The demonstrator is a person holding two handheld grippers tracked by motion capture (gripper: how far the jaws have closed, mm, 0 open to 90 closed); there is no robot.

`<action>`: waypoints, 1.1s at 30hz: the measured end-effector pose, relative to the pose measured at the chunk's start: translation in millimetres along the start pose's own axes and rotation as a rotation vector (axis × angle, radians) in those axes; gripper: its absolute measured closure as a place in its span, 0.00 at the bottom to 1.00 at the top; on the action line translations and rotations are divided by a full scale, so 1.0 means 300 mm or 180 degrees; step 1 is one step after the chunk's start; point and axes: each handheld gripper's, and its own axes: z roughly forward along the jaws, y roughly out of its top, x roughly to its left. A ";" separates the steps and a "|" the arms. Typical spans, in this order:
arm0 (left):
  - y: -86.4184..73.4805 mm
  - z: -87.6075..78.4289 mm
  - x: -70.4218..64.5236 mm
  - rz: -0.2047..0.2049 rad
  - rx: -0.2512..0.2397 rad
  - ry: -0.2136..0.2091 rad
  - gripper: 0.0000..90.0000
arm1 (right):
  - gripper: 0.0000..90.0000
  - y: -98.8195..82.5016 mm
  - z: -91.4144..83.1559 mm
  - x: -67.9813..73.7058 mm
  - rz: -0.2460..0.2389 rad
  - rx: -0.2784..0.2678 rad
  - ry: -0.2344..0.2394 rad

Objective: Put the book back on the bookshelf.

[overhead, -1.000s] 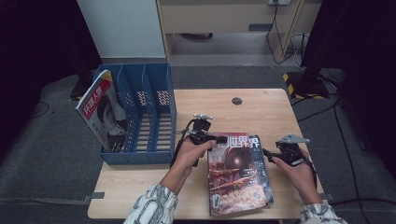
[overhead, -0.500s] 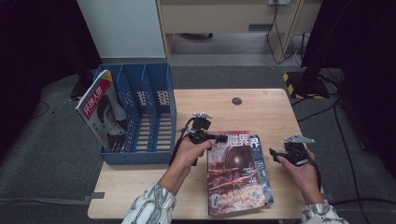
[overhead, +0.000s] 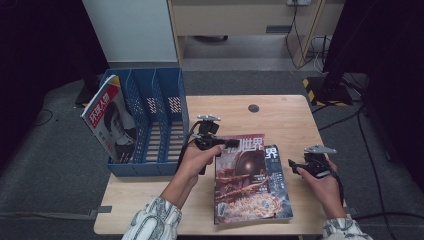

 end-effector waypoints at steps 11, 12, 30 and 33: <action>0.069 -0.119 -0.026 0.0157 -0.0135 0.0102 0.93 | 0.31 -0.004 0.002 -0.002 0.0019 0.0023 -0.0027; 0.073 -0.129 -0.028 0.0173 -0.0145 0.0115 0.93 | 0.31 -0.005 0.002 -0.002 0.0025 0.0023 -0.0029; 0.163 -0.299 -0.054 0.0331 -0.0414 0.0320 0.93 | 0.29 -0.011 0.010 -0.004 0.0017 0.0061 -0.0077; 0.173 -0.317 -0.058 0.0339 -0.0445 0.0338 0.93 | 0.29 -0.012 0.010 -0.004 0.0004 0.0071 -0.0070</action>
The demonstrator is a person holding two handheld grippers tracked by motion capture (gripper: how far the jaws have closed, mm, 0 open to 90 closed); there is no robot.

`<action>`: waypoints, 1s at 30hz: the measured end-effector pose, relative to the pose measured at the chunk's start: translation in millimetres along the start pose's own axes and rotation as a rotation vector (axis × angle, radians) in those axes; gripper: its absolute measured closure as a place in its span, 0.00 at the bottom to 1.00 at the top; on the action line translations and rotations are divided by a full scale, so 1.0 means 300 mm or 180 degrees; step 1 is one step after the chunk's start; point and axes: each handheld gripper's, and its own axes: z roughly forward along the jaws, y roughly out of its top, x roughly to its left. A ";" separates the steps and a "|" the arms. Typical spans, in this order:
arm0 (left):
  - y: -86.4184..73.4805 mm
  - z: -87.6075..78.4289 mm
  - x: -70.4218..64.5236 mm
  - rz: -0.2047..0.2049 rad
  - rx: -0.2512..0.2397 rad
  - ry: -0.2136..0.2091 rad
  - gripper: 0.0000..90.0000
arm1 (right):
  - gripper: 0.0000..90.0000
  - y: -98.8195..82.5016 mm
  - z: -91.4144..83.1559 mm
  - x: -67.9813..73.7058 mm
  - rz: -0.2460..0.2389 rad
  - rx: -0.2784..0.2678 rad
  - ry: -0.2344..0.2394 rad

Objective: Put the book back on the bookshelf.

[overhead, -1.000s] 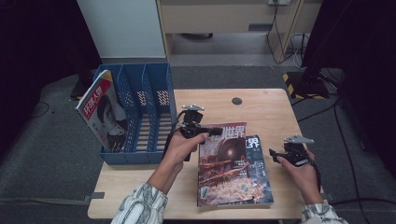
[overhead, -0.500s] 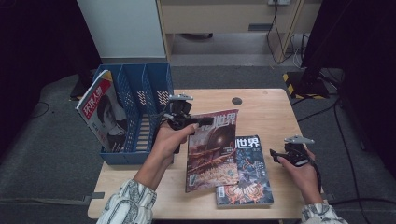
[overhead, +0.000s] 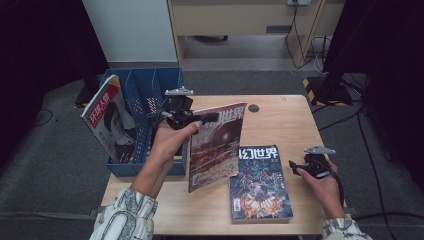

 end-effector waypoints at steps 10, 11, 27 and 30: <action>0.016 -0.046 0.008 0.0079 -0.0069 0.0146 0.93 | 0.28 -0.005 0.005 -0.002 -0.0008 0.0019 -0.0018; 0.016 -0.050 0.012 0.0078 -0.0072 0.0157 0.93 | 0.28 -0.006 0.005 -0.002 -0.0005 0.0023 -0.0017; 0.017 -0.093 0.039 0.0036 -0.0139 0.0226 0.93 | 0.27 -0.015 0.015 0.000 0.0007 0.0106 -0.0010; 0.016 -0.097 0.041 0.0029 -0.0148 0.0234 0.93 | 0.26 -0.016 0.017 0.000 0.0012 0.0108 -0.0016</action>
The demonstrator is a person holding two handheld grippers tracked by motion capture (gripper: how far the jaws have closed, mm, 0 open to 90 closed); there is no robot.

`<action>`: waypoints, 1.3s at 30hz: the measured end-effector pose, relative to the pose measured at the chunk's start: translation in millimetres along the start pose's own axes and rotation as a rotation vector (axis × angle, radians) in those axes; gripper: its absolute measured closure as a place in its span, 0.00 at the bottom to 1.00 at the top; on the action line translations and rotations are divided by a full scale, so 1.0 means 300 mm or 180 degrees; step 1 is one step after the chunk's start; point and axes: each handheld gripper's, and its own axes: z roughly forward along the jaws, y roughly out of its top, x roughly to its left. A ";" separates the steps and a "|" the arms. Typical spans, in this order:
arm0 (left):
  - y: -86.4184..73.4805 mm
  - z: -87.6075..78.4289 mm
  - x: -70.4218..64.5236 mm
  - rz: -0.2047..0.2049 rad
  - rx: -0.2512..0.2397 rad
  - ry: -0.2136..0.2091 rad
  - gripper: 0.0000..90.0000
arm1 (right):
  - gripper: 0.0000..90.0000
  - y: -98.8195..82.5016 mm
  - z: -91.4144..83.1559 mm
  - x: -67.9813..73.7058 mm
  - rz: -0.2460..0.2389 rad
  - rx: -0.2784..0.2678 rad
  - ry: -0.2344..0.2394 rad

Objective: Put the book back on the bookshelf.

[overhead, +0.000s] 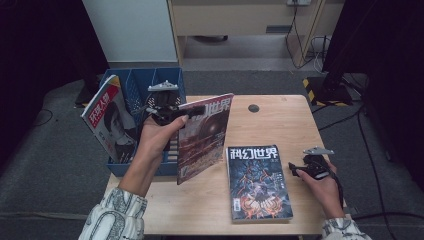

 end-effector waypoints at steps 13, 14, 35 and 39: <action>-0.007 -0.024 0.010 -0.0035 -0.0041 0.0063 0.93 | 0.24 -0.010 0.008 -0.004 0.0073 0.0020 0.0046; -0.007 -0.025 0.010 -0.0035 -0.0042 0.0068 0.93 | 0.24 -0.011 0.008 -0.004 0.0080 0.0019 0.0050; 0.025 -0.141 0.005 -0.0048 -0.0215 0.0165 0.93 | 0.23 -0.017 0.009 -0.006 0.0103 -0.0018 0.0054; 0.034 -0.162 0.006 -0.0049 -0.0232 0.0198 0.93 | 0.23 -0.019 0.009 -0.005 0.0116 -0.0034 0.0045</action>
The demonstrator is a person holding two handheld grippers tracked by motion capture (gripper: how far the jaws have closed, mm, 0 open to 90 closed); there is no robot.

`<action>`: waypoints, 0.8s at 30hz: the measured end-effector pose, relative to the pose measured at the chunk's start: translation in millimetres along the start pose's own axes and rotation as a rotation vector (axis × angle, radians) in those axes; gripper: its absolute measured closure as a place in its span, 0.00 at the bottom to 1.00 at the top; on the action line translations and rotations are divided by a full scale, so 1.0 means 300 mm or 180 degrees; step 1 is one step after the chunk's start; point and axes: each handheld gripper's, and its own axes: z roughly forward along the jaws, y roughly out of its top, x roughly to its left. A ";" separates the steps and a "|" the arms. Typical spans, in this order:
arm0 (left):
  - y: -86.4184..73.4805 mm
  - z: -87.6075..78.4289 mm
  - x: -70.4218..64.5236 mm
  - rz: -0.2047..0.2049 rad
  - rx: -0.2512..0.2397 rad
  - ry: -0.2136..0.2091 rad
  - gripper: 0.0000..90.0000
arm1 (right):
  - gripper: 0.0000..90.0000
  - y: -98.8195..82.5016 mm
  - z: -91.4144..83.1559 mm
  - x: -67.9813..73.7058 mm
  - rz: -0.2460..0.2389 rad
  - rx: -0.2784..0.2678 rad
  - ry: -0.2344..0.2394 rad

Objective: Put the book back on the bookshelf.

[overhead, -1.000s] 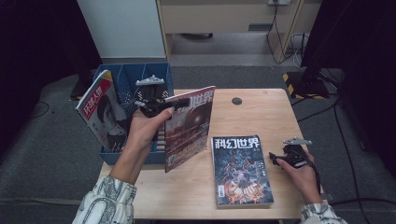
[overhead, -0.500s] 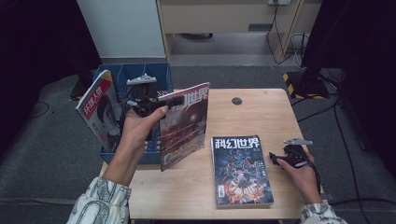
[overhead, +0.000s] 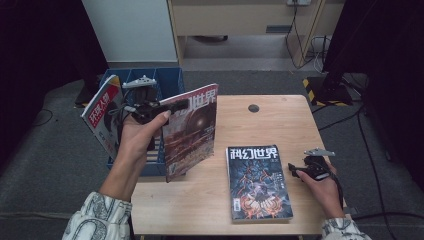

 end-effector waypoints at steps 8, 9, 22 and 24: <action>0.014 -0.012 0.010 0.0005 0.0020 0.0026 0.93 | 0.23 -0.006 0.001 0.002 0.0007 -0.0056 -0.0007; 0.015 -0.012 0.012 0.0004 0.0022 0.0030 0.93 | 0.23 -0.007 0.001 0.002 -0.0001 -0.0055 -0.0006; 0.019 -0.051 0.020 -0.0036 -0.0032 0.0079 0.93 | 0.23 -0.007 0.002 0.004 0.0018 -0.0063 -0.0015; 0.018 -0.066 0.021 -0.0033 -0.0034 0.0095 0.93 | 0.22 -0.007 0.003 0.005 0.0009 -0.0081 -0.0015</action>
